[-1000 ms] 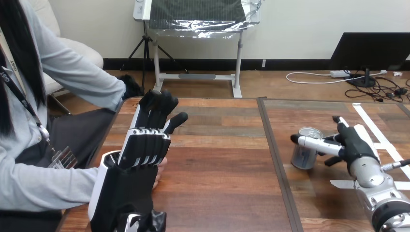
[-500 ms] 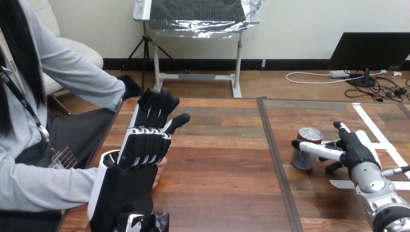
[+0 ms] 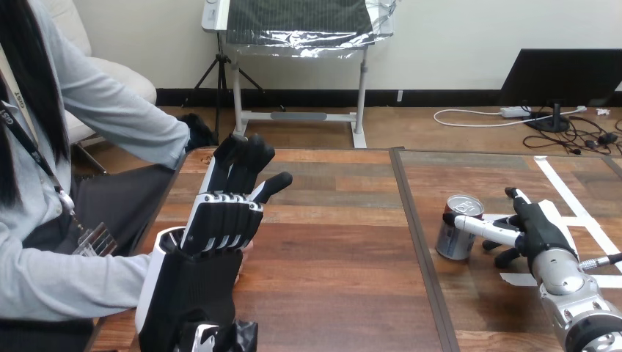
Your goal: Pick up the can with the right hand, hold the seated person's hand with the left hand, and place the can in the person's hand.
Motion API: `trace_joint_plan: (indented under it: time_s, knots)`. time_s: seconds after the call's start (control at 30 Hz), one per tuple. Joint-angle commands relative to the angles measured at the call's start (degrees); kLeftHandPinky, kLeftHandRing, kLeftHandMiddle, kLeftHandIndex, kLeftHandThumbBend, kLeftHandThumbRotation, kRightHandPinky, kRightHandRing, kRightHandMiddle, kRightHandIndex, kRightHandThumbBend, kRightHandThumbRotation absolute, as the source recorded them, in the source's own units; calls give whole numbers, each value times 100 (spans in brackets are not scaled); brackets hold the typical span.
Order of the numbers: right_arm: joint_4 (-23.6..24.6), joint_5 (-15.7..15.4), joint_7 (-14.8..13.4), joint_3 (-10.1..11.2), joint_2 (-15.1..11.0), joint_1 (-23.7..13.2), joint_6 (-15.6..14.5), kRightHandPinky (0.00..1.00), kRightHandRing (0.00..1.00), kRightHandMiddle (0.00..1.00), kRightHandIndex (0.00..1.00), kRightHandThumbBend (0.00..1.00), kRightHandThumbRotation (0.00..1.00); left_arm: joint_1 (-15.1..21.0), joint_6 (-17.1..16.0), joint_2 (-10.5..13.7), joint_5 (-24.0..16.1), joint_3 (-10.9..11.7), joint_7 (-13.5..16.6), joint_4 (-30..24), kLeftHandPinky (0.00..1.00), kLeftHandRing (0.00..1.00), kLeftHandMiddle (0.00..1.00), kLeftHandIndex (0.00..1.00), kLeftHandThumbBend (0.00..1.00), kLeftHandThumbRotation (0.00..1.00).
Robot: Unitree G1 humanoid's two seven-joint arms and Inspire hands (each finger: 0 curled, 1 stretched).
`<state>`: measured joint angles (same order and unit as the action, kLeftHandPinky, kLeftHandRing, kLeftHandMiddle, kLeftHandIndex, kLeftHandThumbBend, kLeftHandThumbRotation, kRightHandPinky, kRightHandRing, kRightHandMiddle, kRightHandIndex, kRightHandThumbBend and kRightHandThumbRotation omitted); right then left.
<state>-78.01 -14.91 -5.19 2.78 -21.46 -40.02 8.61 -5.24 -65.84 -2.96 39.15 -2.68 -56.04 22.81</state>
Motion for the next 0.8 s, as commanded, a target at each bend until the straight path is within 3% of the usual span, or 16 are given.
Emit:
trace_joint_plan:
  time_s: [0.0,0.33,0.63,0.77]
  knots:
    - [7,-66,-68,-67,85,-117,64,44,66,71,99,100,47,49,-59,-177,-142,-58,155,-308,87,95,97,98,87,66]
    - [4,-70,-80,-48,132,-83,31,60,81,86,99,100,46,87,-141,-145,-137,-113,193,-278,85,96,97,98,91,65]
    - [16,115,-291,161,226,-37,92,59,74,79,94,100,36,121,-178,-139,-57,-142,170,-227,84,95,97,98,90,67]
    - [25,141,-415,167,246,-5,206,62,76,81,91,100,30,117,-199,-140,-51,-143,166,-211,83,95,97,98,88,67]
